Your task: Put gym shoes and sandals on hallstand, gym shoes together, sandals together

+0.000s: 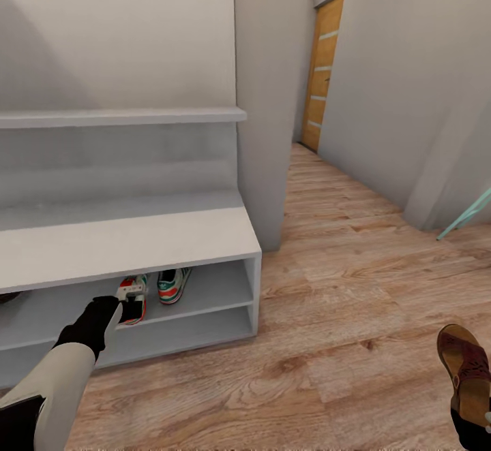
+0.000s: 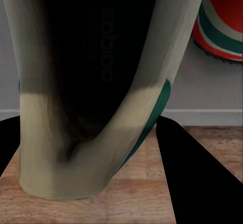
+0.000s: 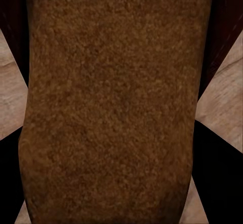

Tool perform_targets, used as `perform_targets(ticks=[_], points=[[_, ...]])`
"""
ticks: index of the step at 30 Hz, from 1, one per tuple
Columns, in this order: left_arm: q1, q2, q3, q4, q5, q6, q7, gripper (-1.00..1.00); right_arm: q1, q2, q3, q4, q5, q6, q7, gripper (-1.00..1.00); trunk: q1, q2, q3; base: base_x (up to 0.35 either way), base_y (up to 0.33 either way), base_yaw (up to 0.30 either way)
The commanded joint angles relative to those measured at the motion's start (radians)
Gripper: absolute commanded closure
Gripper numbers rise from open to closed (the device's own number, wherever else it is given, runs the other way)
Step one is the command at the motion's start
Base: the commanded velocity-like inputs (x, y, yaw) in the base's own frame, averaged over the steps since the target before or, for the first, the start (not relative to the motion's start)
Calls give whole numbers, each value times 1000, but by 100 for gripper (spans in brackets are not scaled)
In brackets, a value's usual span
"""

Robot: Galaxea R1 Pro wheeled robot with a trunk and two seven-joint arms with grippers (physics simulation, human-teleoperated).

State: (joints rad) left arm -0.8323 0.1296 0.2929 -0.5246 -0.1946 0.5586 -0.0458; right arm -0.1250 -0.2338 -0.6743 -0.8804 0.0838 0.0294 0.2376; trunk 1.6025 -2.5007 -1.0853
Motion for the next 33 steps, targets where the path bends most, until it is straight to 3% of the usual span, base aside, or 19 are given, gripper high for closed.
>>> perform_targets(ticks=[1,7,33], points=[[-1,-1,5,-2,-9,4,-6,100,-1,1,-5,-2,8,3,8,100,0,-1,-5,0,0,0],[-1,-1,5,-2,-9,4,-6,100,-1,1,-5,-1,8,4,8,100,1,-1,-18,0,0,0],[-1,-1,3,1,-9,3,-6,100,-1,1,-4,0,8,4,8,100,1,-1,-20,88,0,0]])
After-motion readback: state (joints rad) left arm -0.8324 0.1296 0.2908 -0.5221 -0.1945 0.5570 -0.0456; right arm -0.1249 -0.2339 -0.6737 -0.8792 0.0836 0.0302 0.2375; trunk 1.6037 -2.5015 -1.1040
